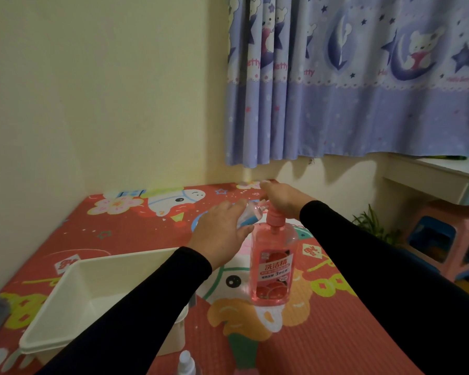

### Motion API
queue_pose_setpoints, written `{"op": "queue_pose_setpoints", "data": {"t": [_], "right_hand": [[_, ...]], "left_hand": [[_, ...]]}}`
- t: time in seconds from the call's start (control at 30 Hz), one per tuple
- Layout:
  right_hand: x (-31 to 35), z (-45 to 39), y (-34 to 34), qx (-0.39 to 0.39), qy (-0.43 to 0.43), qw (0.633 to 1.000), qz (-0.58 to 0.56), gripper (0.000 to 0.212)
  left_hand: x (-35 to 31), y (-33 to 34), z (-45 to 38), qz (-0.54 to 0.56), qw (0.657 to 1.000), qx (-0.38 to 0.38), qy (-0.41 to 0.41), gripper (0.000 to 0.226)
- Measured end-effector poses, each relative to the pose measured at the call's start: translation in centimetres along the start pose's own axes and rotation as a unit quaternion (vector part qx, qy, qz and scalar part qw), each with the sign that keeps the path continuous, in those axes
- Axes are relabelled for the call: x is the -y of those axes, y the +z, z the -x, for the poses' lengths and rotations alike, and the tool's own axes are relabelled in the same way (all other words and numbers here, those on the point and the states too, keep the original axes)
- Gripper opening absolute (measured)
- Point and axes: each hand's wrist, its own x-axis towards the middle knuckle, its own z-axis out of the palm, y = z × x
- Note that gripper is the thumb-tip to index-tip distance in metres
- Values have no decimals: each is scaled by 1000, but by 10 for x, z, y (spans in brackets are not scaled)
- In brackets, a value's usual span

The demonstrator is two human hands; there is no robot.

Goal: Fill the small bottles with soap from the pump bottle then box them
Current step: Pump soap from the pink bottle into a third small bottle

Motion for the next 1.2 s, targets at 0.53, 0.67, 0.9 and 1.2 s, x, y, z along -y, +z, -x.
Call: {"op": "queue_pose_setpoints", "data": {"t": [0.53, 0.67, 0.9, 1.2], "right_hand": [[-4, -5, 0, -8, 11, 998, -58, 28], [0, -5, -10, -4, 36, 999, -10, 50], [-7, -9, -3, 10, 30, 999, -32, 47], [-1, -7, -13, 11, 47, 999, -8, 59]], "left_hand": [[-3, -4, -1, -21, 1000, 6, 1, 55], [-5, -10, -4, -21, 1000, -1, 4, 54], [-5, -4, 0, -20, 1000, 3, 3, 56], [-5, -11, -3, -23, 1000, -3, 7, 54]]}}
